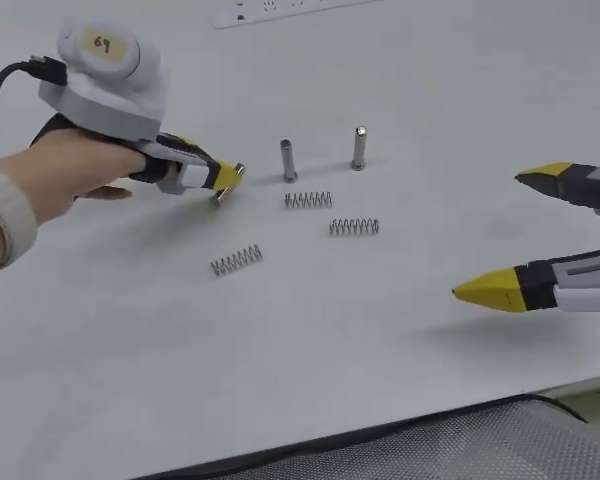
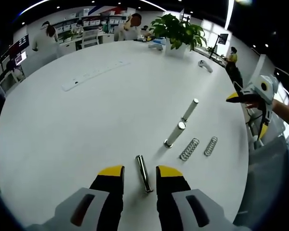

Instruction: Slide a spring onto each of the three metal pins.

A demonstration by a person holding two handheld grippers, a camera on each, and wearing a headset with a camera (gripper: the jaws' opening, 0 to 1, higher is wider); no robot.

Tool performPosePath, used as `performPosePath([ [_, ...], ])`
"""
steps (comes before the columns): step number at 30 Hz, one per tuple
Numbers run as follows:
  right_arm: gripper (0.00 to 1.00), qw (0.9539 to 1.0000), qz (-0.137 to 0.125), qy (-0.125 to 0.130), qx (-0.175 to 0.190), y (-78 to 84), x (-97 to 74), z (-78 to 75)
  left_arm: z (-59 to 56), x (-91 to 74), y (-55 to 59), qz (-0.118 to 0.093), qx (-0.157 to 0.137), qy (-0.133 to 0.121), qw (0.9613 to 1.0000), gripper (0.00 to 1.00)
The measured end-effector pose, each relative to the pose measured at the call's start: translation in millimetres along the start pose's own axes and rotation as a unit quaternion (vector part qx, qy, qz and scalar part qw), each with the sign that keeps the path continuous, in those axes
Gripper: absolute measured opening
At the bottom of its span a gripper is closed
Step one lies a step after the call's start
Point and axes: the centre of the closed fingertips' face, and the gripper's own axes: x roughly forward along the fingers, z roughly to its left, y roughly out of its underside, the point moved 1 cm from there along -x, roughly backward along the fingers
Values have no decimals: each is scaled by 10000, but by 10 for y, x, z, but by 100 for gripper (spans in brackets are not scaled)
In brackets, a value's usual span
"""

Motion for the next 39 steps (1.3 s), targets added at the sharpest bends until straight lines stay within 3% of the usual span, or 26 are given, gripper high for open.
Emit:
performPosePath([
  [24,95,9999,52,62,65,64,-29,-36,15,183,31,242,-22,-60,9997,8],
  [39,95,9999,71,76,101,96,-33,-37,-26,205,68,348,-18,-122,9993,4],
])
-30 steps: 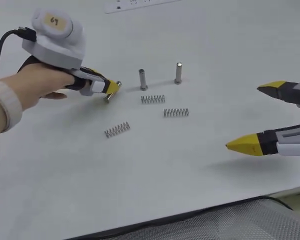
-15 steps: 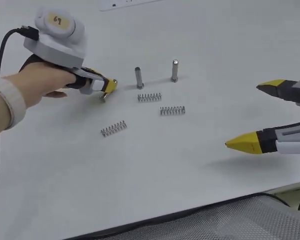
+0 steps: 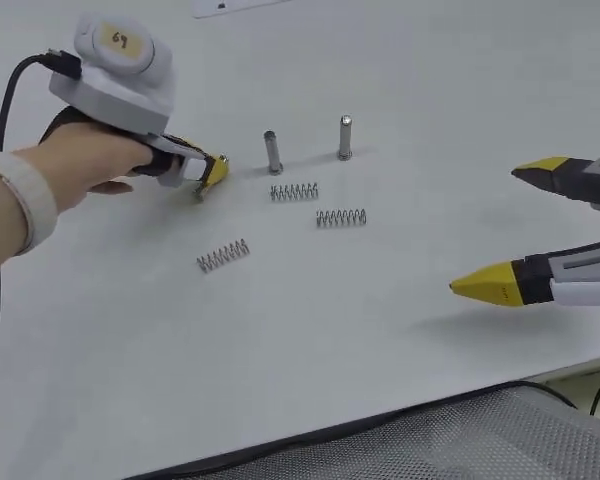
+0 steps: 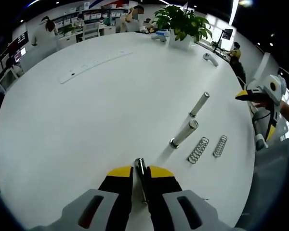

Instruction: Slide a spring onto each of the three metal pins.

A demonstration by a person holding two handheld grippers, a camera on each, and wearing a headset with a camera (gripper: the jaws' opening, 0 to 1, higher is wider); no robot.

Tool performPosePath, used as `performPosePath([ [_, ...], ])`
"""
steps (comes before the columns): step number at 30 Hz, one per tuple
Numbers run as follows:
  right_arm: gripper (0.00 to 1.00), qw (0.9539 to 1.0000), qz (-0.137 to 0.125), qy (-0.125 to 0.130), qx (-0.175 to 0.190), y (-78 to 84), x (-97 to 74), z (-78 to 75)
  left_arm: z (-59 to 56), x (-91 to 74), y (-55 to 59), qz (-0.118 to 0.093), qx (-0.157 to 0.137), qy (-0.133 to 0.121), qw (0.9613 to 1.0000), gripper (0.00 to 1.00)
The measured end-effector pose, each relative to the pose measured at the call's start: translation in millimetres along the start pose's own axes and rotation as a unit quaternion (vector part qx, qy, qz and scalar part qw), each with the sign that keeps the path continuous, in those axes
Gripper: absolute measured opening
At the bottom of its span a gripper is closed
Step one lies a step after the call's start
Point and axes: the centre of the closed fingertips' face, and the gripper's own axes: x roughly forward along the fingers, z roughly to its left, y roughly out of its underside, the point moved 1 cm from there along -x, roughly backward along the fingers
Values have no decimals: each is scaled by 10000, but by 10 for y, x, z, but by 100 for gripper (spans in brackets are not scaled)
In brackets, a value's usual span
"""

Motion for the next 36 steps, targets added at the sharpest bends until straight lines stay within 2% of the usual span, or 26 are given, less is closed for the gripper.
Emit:
performPosePath([
  [9,95,10000,37,-17,-25,24,22,-2,-37,-11,9,94,119,-84,9998,2],
  [21,95,9999,76,-73,-53,48,51,13,-17,-25,9,149,-11,-179,9997,0],
  [23,95,9999,75,-75,-57,44,52,11,-54,-42,15,138,-33,-203,9997,0],
  [36,95,9999,88,-107,-93,28,66,13,-86,-126,16,-39,-188,-254,9995,0],
])
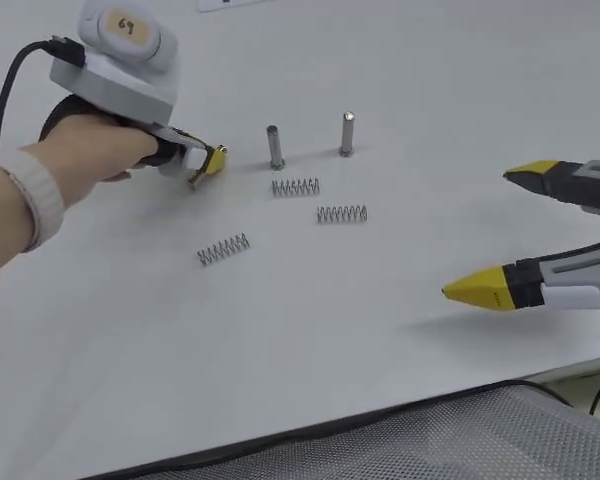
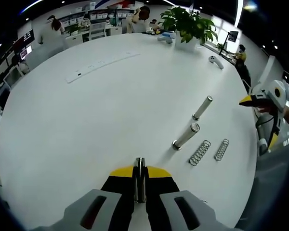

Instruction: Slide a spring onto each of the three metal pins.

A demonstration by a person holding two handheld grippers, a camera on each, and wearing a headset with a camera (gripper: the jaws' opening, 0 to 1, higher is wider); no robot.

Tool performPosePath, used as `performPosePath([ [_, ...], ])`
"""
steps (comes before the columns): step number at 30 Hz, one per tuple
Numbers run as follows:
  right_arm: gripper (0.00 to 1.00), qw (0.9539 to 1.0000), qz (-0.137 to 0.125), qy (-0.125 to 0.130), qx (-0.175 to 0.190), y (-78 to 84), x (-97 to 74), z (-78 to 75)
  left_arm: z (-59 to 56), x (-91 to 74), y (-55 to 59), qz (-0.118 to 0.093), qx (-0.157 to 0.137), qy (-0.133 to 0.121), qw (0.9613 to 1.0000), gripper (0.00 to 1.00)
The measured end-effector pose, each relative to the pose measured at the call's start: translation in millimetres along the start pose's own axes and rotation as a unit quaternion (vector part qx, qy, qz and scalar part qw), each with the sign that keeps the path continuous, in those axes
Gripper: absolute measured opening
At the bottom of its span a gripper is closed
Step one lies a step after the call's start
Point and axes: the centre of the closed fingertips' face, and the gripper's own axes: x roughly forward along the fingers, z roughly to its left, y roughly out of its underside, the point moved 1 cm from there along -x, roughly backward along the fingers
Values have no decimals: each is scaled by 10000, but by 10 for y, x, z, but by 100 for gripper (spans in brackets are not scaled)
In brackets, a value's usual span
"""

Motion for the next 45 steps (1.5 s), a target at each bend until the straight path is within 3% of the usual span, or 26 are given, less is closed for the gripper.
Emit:
performPosePath([
  [21,95,9999,36,-68,-72,-43,28,115,6,-326,-1,-303,-102,-93,9994,0],
  [29,95,9999,34,-89,-71,-52,34,155,87,-387,-9,-348,-87,-115,9993,0],
  [45,95,9999,39,-76,-95,-61,12,169,52,-430,10,-405,-131,-125,9990,0],
])
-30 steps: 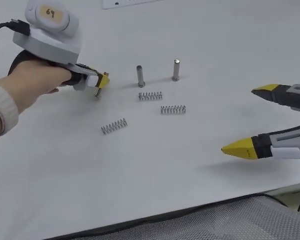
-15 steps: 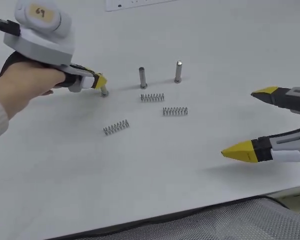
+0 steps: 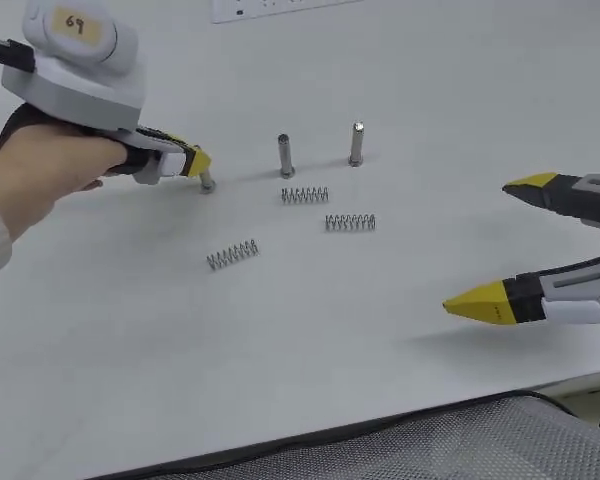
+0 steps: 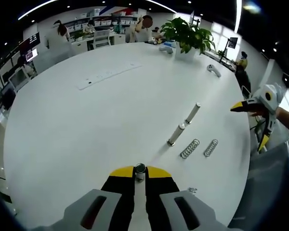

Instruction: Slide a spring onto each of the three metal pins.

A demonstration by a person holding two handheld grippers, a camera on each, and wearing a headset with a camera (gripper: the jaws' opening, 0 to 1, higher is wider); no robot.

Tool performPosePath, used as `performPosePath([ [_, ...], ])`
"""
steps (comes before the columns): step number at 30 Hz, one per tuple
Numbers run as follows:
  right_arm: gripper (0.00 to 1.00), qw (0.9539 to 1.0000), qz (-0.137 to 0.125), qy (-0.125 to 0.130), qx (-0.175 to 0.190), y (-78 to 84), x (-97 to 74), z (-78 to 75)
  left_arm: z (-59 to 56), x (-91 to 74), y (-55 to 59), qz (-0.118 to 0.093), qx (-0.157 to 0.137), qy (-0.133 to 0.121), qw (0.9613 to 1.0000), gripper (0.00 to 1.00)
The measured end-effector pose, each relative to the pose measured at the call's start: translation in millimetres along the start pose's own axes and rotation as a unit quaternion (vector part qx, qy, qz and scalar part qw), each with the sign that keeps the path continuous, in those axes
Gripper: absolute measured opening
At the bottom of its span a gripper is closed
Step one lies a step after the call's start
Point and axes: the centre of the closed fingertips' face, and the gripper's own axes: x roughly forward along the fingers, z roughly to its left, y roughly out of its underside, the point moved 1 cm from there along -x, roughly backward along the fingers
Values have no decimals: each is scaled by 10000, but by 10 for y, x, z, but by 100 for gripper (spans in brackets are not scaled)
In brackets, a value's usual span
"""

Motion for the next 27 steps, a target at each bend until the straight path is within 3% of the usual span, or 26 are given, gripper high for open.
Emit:
performPosePath([
  [13,95,10000,45,11,2,33,-15,-24,0,66,-1,-87,-137,17,9999,0],
  [15,95,10000,46,10,2,32,-11,-28,4,75,-2,-104,-8,21,9999,0],
  [27,95,10000,44,1,-21,24,2,-37,38,93,-1,-131,79,39,9999,0],
])
